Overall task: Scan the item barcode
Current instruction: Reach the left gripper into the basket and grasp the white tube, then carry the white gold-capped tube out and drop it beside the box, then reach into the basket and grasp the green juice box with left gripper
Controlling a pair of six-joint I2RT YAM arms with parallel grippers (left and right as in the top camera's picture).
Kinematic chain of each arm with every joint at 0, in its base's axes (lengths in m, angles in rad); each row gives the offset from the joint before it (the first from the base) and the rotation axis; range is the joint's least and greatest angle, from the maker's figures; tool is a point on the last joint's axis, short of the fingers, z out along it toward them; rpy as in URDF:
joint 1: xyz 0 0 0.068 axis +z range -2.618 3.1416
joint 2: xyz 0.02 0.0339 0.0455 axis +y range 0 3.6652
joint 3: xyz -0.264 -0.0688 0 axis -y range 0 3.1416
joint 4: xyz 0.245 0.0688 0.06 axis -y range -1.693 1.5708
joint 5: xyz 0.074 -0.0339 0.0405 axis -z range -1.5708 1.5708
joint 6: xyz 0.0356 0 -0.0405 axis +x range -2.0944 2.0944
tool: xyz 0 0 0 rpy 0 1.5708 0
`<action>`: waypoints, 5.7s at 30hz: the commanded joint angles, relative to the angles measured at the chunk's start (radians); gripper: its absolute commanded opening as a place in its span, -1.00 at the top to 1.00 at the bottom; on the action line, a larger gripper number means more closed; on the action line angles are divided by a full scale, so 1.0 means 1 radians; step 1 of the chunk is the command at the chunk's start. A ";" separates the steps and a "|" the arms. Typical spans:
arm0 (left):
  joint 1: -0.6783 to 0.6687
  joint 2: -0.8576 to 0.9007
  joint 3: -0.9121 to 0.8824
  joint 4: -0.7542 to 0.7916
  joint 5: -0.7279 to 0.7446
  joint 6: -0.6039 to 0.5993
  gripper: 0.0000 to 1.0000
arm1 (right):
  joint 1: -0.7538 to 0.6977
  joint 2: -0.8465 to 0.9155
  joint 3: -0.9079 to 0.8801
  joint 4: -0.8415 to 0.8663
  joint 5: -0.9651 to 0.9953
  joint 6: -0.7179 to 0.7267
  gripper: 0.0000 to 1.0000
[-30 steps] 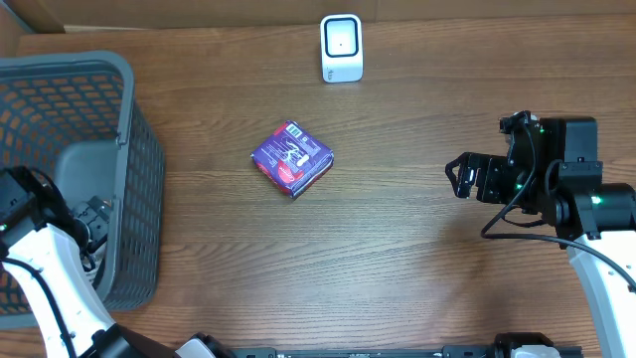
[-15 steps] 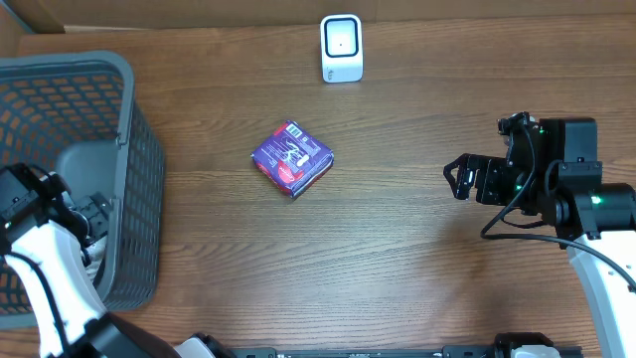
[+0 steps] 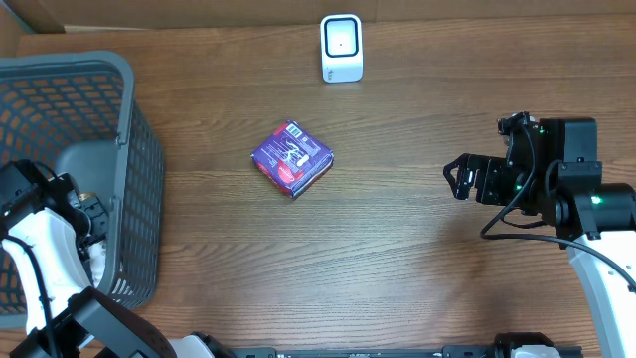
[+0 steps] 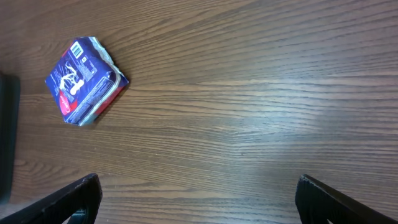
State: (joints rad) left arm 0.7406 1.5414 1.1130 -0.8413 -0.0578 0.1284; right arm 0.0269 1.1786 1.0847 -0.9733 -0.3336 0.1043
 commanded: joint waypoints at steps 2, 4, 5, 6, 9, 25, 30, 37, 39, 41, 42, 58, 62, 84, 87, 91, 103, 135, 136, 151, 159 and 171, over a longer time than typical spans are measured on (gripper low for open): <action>0.004 0.044 0.039 -0.040 0.066 -0.040 0.92 | 0.006 0.001 0.032 0.002 -0.005 -0.001 -1.00; 0.004 0.044 0.125 -0.095 0.092 -0.058 0.92 | 0.006 0.001 0.032 0.002 -0.005 -0.001 -1.00; 0.004 0.044 0.169 -0.125 0.093 -0.071 0.92 | 0.006 0.001 0.032 0.002 -0.005 -0.001 -1.00; 0.004 0.044 0.214 -0.157 0.095 -0.085 0.92 | 0.006 0.001 0.032 0.002 -0.005 -0.001 -1.00; 0.003 0.044 0.393 -0.275 0.164 -0.112 0.92 | 0.006 0.001 0.032 0.002 -0.005 -0.001 -1.00; -0.227 -0.009 1.386 -0.729 0.389 -0.304 0.92 | 0.006 0.001 0.032 0.002 -0.005 0.000 -1.00; -0.441 -0.080 1.413 -0.734 0.422 -0.377 0.92 | 0.006 0.001 0.032 0.001 -0.005 0.000 -1.00; -0.700 -0.064 1.332 -0.824 0.420 -0.453 0.92 | 0.006 0.001 0.032 0.002 -0.005 0.000 -1.00; -0.818 -0.029 1.233 -0.791 0.401 -0.455 0.91 | 0.006 0.001 0.032 0.010 -0.005 -0.001 -1.00; -0.896 -0.003 1.161 -0.752 0.359 -0.467 0.92 | 0.006 0.001 0.032 0.010 -0.005 0.000 -1.00; -0.933 0.008 1.124 -0.727 0.329 -0.488 0.91 | 0.006 0.001 0.032 0.010 -0.005 0.000 -1.00; -1.221 0.156 0.416 -0.181 0.235 -0.676 0.92 | 0.006 0.001 0.032 -0.009 -0.005 -0.001 -1.00; -1.285 0.220 0.311 -0.053 0.281 -0.687 0.91 | 0.006 0.001 0.032 -0.013 -0.005 -0.001 -1.00; -1.233 0.180 0.562 -0.256 0.083 -0.598 0.92 | 0.006 0.002 0.032 -0.019 -0.004 -0.001 -1.00; -1.209 0.123 0.665 -0.358 -0.010 -0.596 0.88 | 0.006 0.002 0.032 -0.020 -0.004 -0.001 -1.00; -1.140 0.035 0.729 -0.442 -0.051 -0.596 0.86 | 0.006 0.002 0.032 -0.025 -0.004 -0.001 -1.00; -0.632 -0.301 0.756 -0.639 -0.203 -0.594 -0.93 | 0.006 0.002 0.032 -0.024 -0.001 -0.001 -1.00; -0.053 -0.126 0.001 -0.039 -0.154 -0.505 -0.97 | 0.006 0.002 0.032 -0.028 -0.001 -0.001 -1.00; -0.053 -0.106 -0.002 -0.032 -0.154 -0.505 -0.97 | 0.006 0.002 0.032 -0.028 -0.001 -0.001 -1.00; -0.053 0.136 -0.002 -0.032 -0.155 -0.509 -0.60 | 0.006 0.002 0.032 -0.043 -0.001 -0.001 -1.00; -0.053 0.136 -0.002 -0.029 -0.155 -0.509 -0.24 | 0.006 0.002 0.032 -0.043 -0.001 -0.001 -1.00; -0.053 0.137 -0.005 0.013 -0.163 -0.510 -0.18 | 0.006 0.002 0.032 -0.043 -0.001 -0.001 -1.00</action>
State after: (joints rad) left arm 0.6834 1.6737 1.1168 -0.8429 -0.2176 -0.3855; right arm 0.0273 1.1793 1.0847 -1.0187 -0.3336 0.1043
